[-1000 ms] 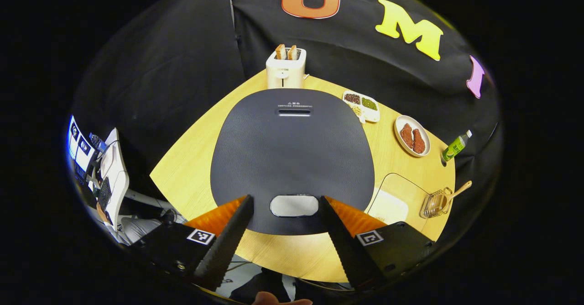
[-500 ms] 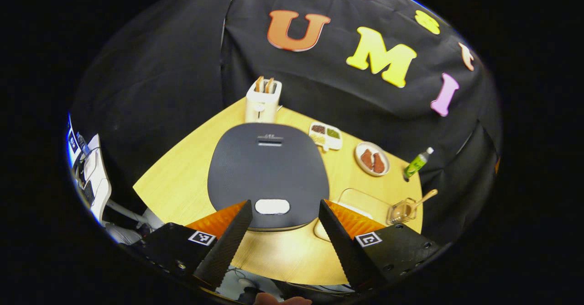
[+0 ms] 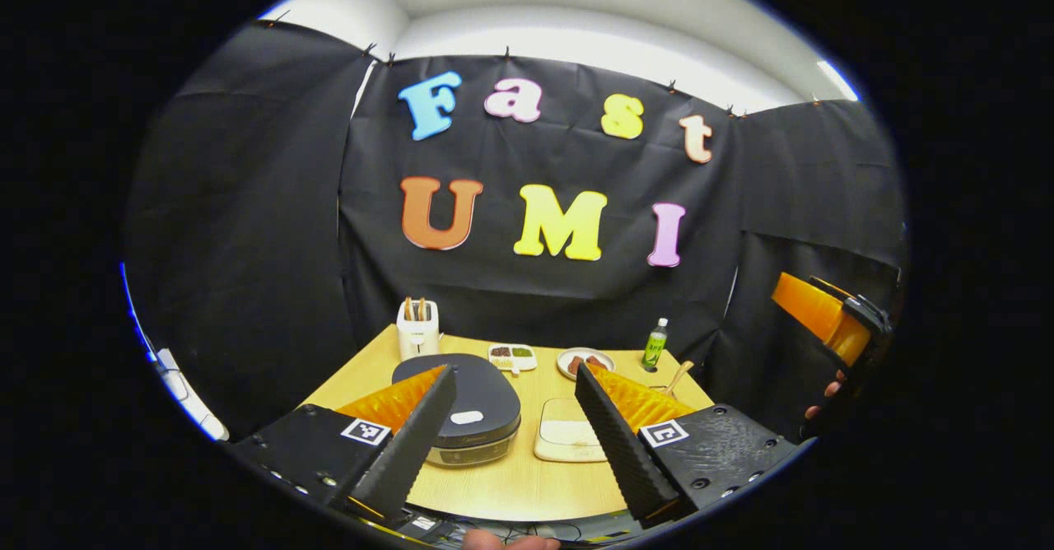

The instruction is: Close the left gripper, press the button to open the rice cooker; take a wooden spoon from the chopstick holder with the right hand, scoop a spoonful of rice and pour it into the rice cooker, then put the wooden spoon back into the chopstick holder.

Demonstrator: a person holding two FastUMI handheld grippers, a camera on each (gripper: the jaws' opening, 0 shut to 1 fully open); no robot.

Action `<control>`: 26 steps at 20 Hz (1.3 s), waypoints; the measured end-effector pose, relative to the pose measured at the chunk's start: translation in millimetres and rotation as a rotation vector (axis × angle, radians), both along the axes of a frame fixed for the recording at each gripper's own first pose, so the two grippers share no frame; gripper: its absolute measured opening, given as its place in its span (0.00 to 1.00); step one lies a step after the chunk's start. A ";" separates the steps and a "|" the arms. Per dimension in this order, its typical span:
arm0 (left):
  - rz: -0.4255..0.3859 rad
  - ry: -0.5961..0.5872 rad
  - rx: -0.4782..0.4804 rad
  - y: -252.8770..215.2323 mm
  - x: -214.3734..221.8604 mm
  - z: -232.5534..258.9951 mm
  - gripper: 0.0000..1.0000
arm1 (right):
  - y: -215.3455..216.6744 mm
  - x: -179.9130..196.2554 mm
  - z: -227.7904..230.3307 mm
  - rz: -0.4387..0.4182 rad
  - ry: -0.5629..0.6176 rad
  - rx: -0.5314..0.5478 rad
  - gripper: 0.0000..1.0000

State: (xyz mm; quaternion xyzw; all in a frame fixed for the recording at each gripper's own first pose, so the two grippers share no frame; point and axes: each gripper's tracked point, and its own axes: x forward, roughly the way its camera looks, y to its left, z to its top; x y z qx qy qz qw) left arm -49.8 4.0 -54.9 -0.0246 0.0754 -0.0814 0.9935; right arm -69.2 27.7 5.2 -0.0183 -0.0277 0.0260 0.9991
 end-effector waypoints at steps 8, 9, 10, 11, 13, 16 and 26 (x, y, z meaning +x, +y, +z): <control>-0.126 -0.146 -0.066 -13.4 -66.2 45.3 0.94 | 0.7 -80.8 13.0 -0.048 -0.031 -0.003 0.99; -0.133 -0.160 -0.066 -16.8 -70.8 49.1 0.95 | -1.0 -83.9 14.6 -0.052 -0.039 -0.006 0.99; -0.135 -0.168 -0.065 -19.5 -73.8 53.1 0.95 | -2.1 -86.7 14.4 -0.053 -0.042 -0.009 1.00; -0.130 -0.162 -0.060 -19.2 -75.1 51.5 0.94 | -3.9 -88.9 12.8 -0.056 -0.034 -0.009 1.00; -0.115 -0.168 -0.046 -18.5 -79.7 49.9 0.95 | -7.2 -91.3 12.7 -0.067 -0.041 -0.001 1.00; -0.096 -0.170 -0.008 -20.3 -85.9 45.6 0.94 | -11.7 -92.2 2.5 -0.071 -0.022 -0.003 1.00; -0.061 -0.184 0.058 -21.4 -90.5 39.3 0.94 | -5.5 -83.4 -7.4 -0.050 0.001 -0.012 0.99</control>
